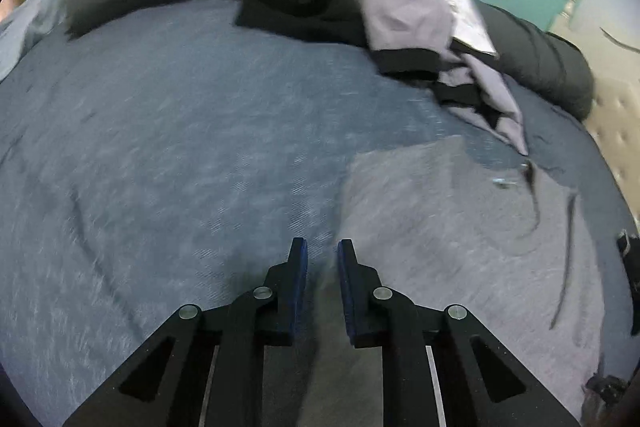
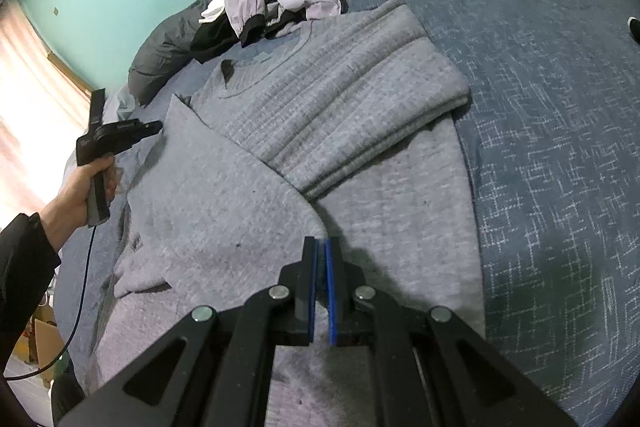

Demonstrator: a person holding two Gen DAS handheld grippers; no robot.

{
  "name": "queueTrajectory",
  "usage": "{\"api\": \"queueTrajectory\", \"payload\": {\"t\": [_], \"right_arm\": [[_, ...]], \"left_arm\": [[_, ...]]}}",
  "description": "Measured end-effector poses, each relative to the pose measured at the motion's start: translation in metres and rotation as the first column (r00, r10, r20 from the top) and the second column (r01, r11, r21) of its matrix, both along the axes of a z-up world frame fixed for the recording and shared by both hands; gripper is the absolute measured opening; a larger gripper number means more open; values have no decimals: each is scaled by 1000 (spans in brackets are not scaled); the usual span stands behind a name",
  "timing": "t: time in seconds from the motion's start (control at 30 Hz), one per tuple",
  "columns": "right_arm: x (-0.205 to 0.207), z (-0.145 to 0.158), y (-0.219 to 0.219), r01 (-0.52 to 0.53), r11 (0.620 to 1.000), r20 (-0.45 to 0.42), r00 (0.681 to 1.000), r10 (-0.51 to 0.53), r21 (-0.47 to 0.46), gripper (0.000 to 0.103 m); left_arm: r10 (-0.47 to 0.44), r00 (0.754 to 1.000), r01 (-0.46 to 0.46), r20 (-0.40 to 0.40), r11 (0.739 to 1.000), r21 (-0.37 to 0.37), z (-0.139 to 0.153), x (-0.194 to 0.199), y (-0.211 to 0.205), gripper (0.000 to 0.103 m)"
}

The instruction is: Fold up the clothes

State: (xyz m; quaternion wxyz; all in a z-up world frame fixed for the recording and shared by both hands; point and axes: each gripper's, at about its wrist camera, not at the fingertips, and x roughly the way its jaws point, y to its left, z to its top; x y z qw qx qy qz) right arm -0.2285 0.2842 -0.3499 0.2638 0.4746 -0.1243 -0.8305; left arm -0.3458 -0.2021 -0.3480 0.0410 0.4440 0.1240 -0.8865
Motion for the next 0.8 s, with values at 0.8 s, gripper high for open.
{"api": "queueTrajectory", "payload": {"t": [0.8], "right_arm": [[-5, 7, 0, 6, 1000, -11, 1000, -6, -29, 7]], "left_arm": [[116, 993, -115, 29, 992, -55, 25, -12, -17, 18]]}}
